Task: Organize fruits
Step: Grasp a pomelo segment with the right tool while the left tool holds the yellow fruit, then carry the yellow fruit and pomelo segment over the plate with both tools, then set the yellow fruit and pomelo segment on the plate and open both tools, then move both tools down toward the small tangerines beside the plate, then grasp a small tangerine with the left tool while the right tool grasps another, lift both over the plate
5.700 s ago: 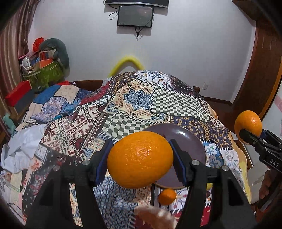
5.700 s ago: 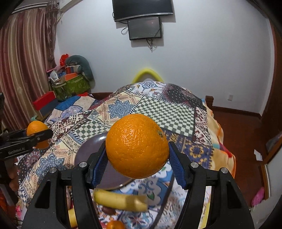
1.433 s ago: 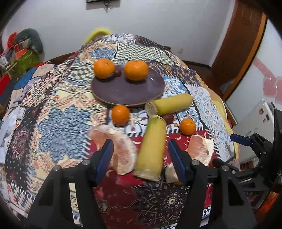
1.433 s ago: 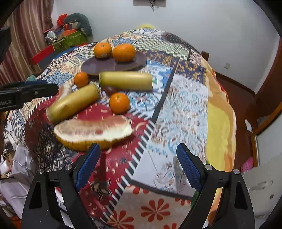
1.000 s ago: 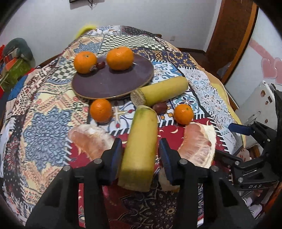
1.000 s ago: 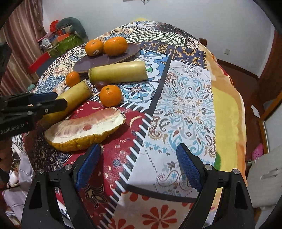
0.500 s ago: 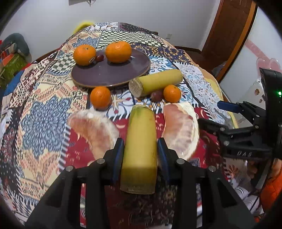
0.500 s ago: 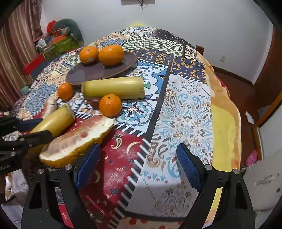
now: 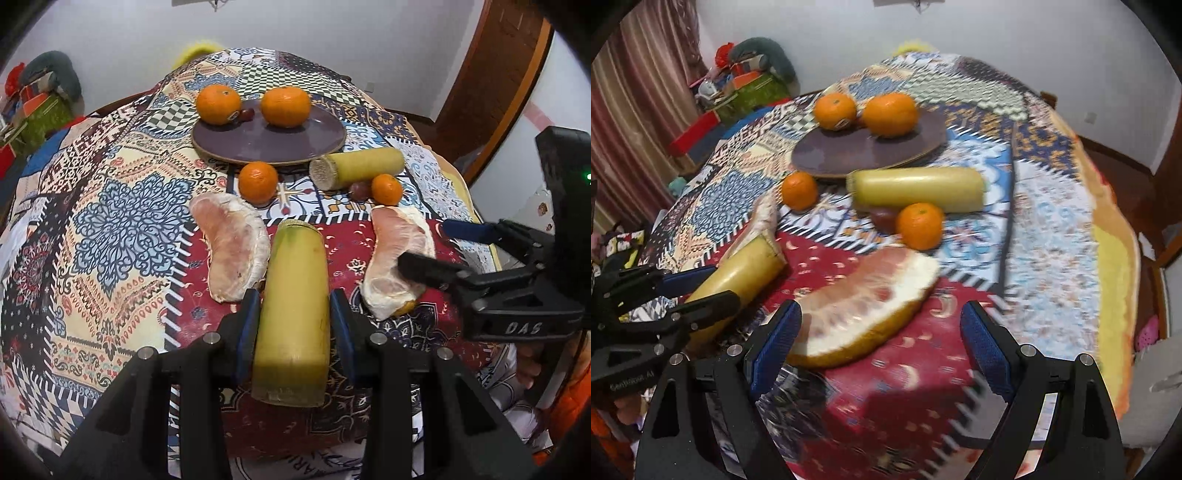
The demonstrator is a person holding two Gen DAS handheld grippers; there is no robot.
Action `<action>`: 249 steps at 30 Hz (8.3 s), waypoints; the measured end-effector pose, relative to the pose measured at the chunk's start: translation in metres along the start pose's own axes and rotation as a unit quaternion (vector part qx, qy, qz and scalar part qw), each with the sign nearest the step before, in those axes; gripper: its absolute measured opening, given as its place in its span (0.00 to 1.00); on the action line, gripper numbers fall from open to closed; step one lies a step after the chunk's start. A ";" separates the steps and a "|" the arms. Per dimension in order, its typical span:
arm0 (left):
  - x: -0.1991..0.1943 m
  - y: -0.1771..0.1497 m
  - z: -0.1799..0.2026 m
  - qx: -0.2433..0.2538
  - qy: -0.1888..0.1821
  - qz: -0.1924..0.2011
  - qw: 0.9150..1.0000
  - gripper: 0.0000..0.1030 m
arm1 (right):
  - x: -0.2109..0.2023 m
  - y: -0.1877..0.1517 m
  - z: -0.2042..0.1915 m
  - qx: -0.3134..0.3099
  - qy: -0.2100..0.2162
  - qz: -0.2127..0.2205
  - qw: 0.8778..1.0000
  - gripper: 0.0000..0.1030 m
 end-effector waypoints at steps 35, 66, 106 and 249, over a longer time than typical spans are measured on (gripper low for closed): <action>0.023 0.005 0.006 0.003 0.010 -0.033 0.999 0.38 | -0.006 -0.015 0.025 -0.007 -0.006 -0.008 1.000 0.77; -0.025 0.059 0.001 -0.006 0.020 0.062 0.998 0.37 | -0.042 0.026 0.006 -0.012 0.017 0.079 0.997 0.48; 0.020 0.178 -0.057 -0.019 0.041 0.099 0.994 0.36 | 0.002 0.158 0.032 -0.016 0.011 0.142 0.990 0.48; -0.004 0.128 -0.054 -0.020 0.061 0.095 0.993 0.31 | -0.012 0.115 0.006 -0.041 0.057 0.106 0.992 0.29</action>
Point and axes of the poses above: each gripper's, at about its wrist camera, not at the fingertips, and x roughly the way its jaws point, z to its right, y to its top, the point moved 10 cm from there along x, roughly the way its jaws point, and after that the axes turned 2 degrees about -y, right-handed, at the moved point
